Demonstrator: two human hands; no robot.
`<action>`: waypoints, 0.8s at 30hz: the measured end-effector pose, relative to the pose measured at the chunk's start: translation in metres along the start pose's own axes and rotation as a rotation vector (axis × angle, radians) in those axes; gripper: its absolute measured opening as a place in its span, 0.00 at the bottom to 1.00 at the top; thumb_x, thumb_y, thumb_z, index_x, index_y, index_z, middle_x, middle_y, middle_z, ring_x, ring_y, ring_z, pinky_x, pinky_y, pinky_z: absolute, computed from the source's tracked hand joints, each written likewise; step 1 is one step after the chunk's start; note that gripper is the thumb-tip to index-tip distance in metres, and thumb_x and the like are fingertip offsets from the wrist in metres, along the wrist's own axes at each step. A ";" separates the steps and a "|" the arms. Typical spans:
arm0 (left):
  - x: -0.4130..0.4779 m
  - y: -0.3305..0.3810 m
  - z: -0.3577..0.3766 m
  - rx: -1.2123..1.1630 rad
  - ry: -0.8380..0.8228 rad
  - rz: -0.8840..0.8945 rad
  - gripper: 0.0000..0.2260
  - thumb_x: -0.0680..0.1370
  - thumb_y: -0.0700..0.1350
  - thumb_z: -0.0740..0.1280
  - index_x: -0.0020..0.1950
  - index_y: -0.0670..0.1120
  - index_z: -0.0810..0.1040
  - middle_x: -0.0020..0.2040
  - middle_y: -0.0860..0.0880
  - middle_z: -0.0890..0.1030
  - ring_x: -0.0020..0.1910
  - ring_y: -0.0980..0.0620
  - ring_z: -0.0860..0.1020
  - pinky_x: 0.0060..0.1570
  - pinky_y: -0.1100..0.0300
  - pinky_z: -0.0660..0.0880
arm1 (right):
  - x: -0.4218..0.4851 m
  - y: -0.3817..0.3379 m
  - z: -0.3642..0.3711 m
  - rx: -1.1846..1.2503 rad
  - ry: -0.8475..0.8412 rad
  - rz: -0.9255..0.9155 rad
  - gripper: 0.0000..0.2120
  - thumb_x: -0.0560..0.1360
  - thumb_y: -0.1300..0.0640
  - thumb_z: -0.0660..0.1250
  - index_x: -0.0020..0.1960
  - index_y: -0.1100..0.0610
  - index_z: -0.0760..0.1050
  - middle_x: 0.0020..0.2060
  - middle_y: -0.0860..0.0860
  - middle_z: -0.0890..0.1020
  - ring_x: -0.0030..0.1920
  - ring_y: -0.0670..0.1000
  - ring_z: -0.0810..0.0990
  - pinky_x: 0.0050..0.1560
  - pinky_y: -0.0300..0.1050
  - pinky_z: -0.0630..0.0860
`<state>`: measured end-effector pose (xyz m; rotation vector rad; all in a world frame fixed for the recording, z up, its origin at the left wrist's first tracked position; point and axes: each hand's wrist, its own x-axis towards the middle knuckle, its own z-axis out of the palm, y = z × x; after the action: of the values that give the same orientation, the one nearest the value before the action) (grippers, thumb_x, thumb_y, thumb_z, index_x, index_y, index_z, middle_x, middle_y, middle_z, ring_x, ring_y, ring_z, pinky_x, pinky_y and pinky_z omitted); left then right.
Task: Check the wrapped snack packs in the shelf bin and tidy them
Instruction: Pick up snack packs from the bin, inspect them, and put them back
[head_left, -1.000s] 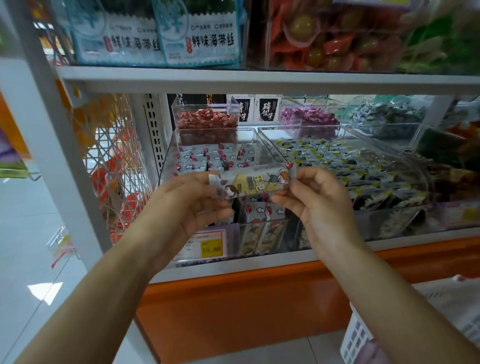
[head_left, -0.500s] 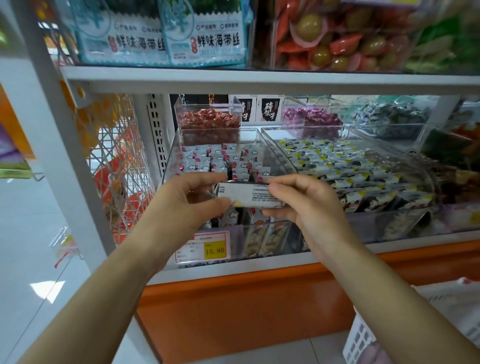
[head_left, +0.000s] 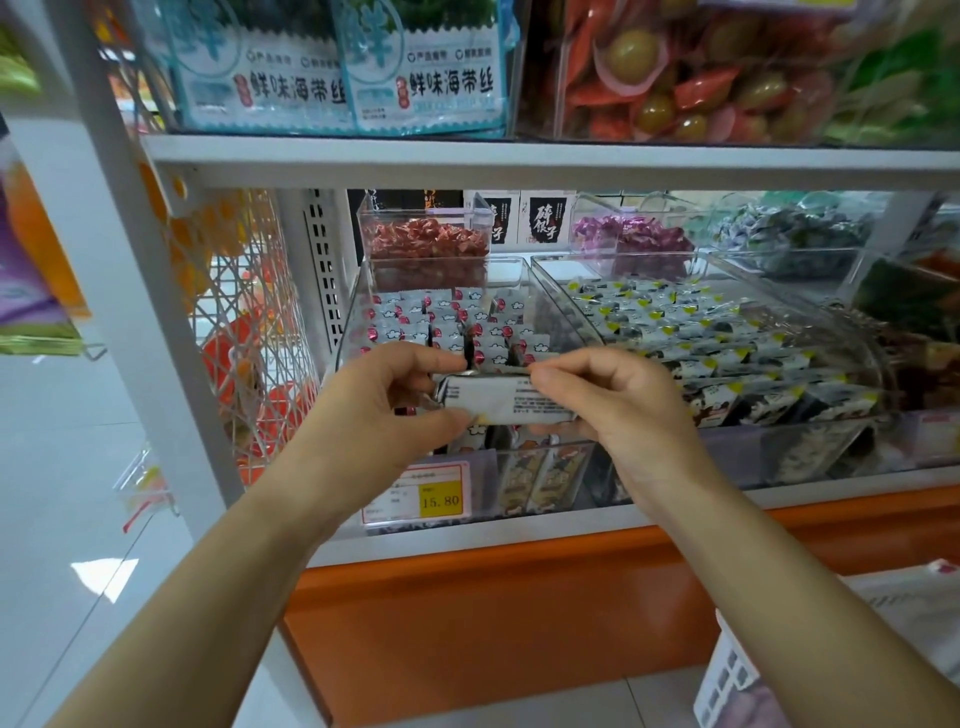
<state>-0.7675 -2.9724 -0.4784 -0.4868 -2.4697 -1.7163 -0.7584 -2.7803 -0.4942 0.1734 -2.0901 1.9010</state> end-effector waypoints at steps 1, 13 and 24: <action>0.000 0.000 0.001 0.013 -0.004 0.013 0.15 0.69 0.40 0.73 0.52 0.56 0.79 0.41 0.54 0.73 0.37 0.60 0.76 0.44 0.63 0.79 | 0.000 0.000 0.000 -0.020 0.030 -0.007 0.04 0.71 0.58 0.71 0.37 0.54 0.82 0.36 0.54 0.83 0.43 0.56 0.83 0.44 0.55 0.81; 0.000 0.004 -0.002 0.042 -0.024 0.000 0.07 0.72 0.47 0.71 0.37 0.45 0.81 0.37 0.47 0.82 0.36 0.50 0.79 0.34 0.61 0.76 | -0.005 -0.002 0.005 -0.226 -0.021 -0.197 0.07 0.72 0.57 0.71 0.35 0.51 0.80 0.32 0.49 0.82 0.33 0.47 0.80 0.36 0.40 0.77; 0.002 0.004 -0.021 0.140 -0.149 0.044 0.04 0.70 0.52 0.69 0.38 0.55 0.83 0.36 0.53 0.84 0.36 0.56 0.81 0.32 0.71 0.75 | -0.007 0.000 0.008 -0.159 -0.075 -0.158 0.06 0.71 0.58 0.71 0.36 0.55 0.81 0.31 0.48 0.82 0.32 0.42 0.79 0.34 0.33 0.74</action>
<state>-0.7699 -2.9906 -0.4665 -0.6707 -2.6362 -1.5290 -0.7531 -2.7888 -0.4966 0.3678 -2.1940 1.6546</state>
